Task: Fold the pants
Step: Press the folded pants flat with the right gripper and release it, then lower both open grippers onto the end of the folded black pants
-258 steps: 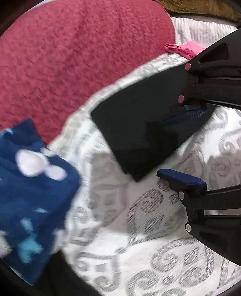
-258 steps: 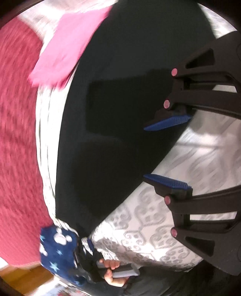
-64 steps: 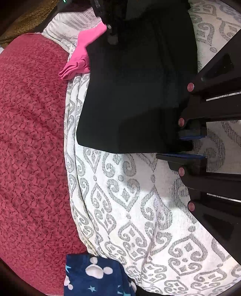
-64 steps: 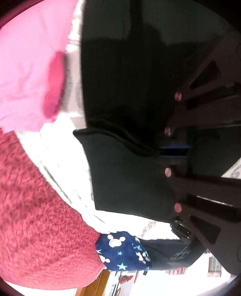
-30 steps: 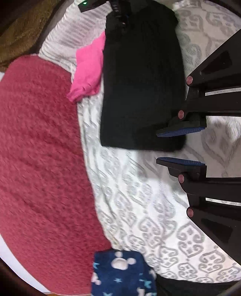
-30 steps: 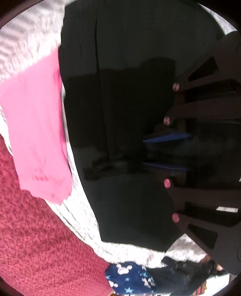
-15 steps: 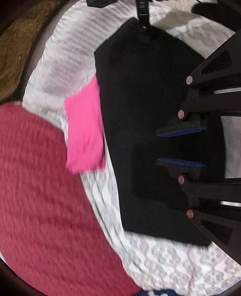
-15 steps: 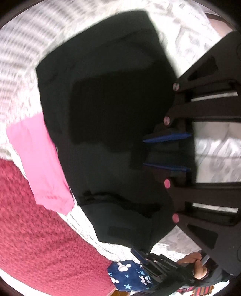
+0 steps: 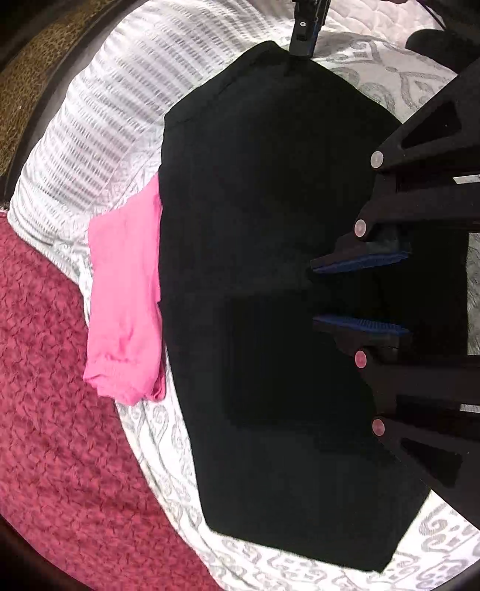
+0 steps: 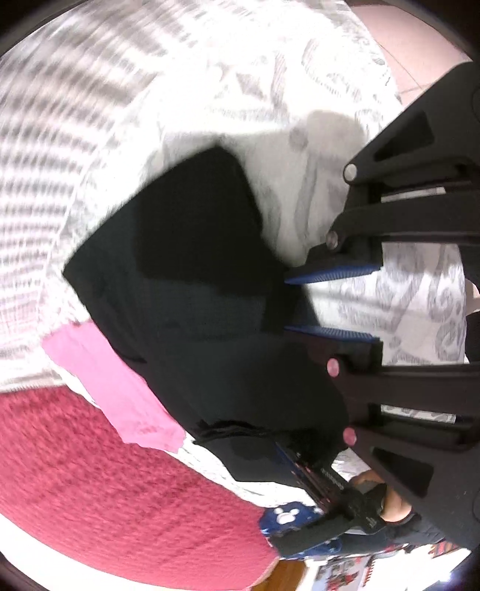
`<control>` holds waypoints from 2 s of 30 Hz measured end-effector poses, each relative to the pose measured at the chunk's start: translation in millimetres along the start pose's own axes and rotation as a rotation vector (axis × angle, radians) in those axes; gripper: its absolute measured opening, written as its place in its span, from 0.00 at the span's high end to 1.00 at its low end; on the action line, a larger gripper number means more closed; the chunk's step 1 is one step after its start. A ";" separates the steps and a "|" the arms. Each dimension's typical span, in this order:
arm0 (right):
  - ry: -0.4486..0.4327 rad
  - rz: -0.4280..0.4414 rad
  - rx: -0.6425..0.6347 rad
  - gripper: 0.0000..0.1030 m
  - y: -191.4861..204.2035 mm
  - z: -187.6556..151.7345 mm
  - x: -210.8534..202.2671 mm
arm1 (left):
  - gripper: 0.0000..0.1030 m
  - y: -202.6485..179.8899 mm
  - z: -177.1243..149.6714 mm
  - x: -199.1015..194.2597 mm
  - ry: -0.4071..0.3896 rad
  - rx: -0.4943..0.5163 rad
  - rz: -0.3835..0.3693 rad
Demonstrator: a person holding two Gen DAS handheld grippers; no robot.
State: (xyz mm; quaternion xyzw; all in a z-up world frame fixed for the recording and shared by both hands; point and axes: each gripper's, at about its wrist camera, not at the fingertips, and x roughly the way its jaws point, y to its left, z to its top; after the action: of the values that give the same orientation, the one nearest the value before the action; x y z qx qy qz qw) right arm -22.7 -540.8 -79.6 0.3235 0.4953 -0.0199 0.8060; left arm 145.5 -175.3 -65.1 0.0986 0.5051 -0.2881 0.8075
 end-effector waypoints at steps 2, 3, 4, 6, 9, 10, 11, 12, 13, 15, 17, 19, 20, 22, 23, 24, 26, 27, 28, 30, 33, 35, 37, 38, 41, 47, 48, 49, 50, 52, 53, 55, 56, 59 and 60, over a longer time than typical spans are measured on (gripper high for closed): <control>-0.010 -0.008 0.044 0.67 -11.0 0.8 -1.8 | 0.77 1.5 -2.8 -6.6 -0.008 -0.002 0.015; -0.010 -0.002 0.068 0.67 -16.9 1.5 -1.9 | 0.77 1.9 -4.8 -9.4 -0.012 -0.009 0.015; -0.008 0.005 0.081 0.67 -20.2 2.1 -1.7 | 0.77 1.9 -5.3 -10.6 -0.014 -0.016 0.012; -0.008 0.030 0.113 0.67 -26.6 4.1 -2.0 | 0.77 4.7 -7.6 -14.6 -0.017 -0.032 0.008; -0.035 0.054 0.164 0.59 -30.9 10.0 -2.2 | 0.77 5.5 -9.0 -17.0 -0.019 -0.047 0.006; -0.058 0.068 0.188 0.54 -33.1 12.0 -2.4 | 0.77 5.7 -9.5 -18.0 -0.020 -0.051 0.003; -0.075 0.078 0.211 0.53 -35.2 14.0 -2.2 | 0.77 5.5 -10.3 -19.5 -0.022 -0.056 0.001; -0.084 0.089 0.237 0.52 -36.7 15.9 -0.5 | 0.77 5.6 -10.1 -19.9 -0.023 -0.058 -0.001; -0.093 0.094 0.255 0.51 -37.5 17.8 1.2 | 0.77 5.4 -10.9 -20.3 -0.024 -0.060 -0.001; -0.130 0.094 0.276 0.51 -37.2 20.0 3.5 | 0.77 5.5 -12.2 -20.2 -0.021 -0.061 -0.004; -0.166 0.091 0.303 0.51 -37.4 20.9 6.8 | 0.76 7.6 -13.0 -19.2 -0.016 -0.068 -0.013; -0.201 0.089 0.337 0.51 -37.4 21.1 10.8 | 0.76 10.0 -13.9 -18.7 -0.011 -0.083 -0.029; -0.216 0.087 0.346 0.51 -37.4 20.7 11.4 | 0.75 11.6 -13.6 -17.8 -0.007 -0.091 -0.039; -0.227 0.076 0.347 0.59 -37.2 21.6 11.8 | 0.74 13.1 -13.3 -16.4 -0.002 -0.101 -0.051; -0.230 0.056 0.335 0.68 -35.3 22.8 11.3 | 0.73 13.2 -13.4 -16.0 -0.003 -0.103 -0.055; -0.236 0.020 0.303 0.76 -31.4 25.0 9.9 | 0.73 13.0 -13.8 -16.0 -0.005 -0.103 -0.058; -0.240 -0.029 0.226 0.77 -20.0 30.0 6.0 | 0.71 12.6 -14.6 -16.6 -0.008 -0.102 -0.063; -0.247 -0.050 0.194 0.78 -13.6 31.4 3.6 | 0.71 13.0 -14.5 -16.9 -0.009 -0.101 -0.067; -0.259 -0.078 0.150 0.79 -4.4 32.6 0.6 | 0.71 13.5 -14.7 -17.3 -0.010 -0.102 -0.071; -0.289 -0.129 0.061 0.79 16.7 33.7 -5.9 | 0.70 17.8 -16.0 -19.7 -0.011 -0.109 -0.087; -0.351 -0.191 -0.096 0.80 60.6 34.1 -15.7 | 0.68 27.7 -17.1 -25.2 -0.016 -0.127 -0.095; -0.378 -0.211 -0.186 0.79 84.1 32.1 -17.6 | 0.67 38.8 -17.6 -30.0 -0.025 -0.150 -0.095; -0.403 -0.226 -0.291 0.80 115.7 27.3 -17.1 | 0.66 51.0 -19.2 -34.7 -0.030 -0.183 -0.093; -0.414 -0.229 -0.344 0.80 132.1 22.9 -15.0 | 0.66 59.3 -21.2 -38.9 -0.033 -0.207 -0.094; -0.432 -0.218 -0.529 0.79 185.0 1.4 -2.7 | 0.65 86.2 -33.0 -53.9 -0.060 -0.276 -0.122; -0.216 -0.072 -0.860 0.79 251.9 -60.9 69.4 | 0.61 132.0 -52.0 -66.4 -0.061 -0.396 -0.101; -0.168 -0.058 -0.881 0.79 254.1 -67.7 80.8 | 0.61 135.4 -54.0 -67.4 -0.061 -0.401 -0.105; -0.113 -0.050 -0.899 0.79 255.7 -74.2 93.6 | 0.61 137.8 -54.7 -67.6 -0.059 -0.405 -0.112; -0.072 -0.059 -0.919 0.79 256.2 -81.2 103.9 | 0.61 139.1 -55.0 -67.9 -0.059 -0.405 -0.122; -0.072 -0.100 -0.964 0.79 257.0 -95.8 111.3 | 0.60 138.7 -53.5 -67.5 -0.057 -0.401 -0.139; -0.080 -0.103 -0.974 0.79 258.7 -97.4 110.8 | 0.60 137.4 -51.3 -65.7 -0.055 -0.401 -0.151; -0.084 -0.088 -0.958 0.79 255.1 -94.8 105.6 | 0.58 133.5 -48.0 -64.1 -0.049 -0.411 -0.191; -0.084 -0.076 -0.943 0.79 254.7 -91.7 104.6 | 0.57 130.5 -45.3 -63.2 -0.047 -0.418 -0.215; -0.076 -0.027 -0.891 0.79 251.1 -80.6 98.4 | 0.47 123.0 -36.9 -61.9 -0.048 -0.436 -0.274; -0.073 -0.015 -0.883 0.79 249.1 -78.9 97.7 | 0.46 121.6 -33.6 -61.0 -0.044 -0.442 -0.288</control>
State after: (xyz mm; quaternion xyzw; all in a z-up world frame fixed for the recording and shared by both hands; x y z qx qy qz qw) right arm 52.8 -273.2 -57.6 -0.0564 0.4297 0.1762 0.8838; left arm 168.9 -38.9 -43.7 -0.1593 0.5471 -0.2850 0.7708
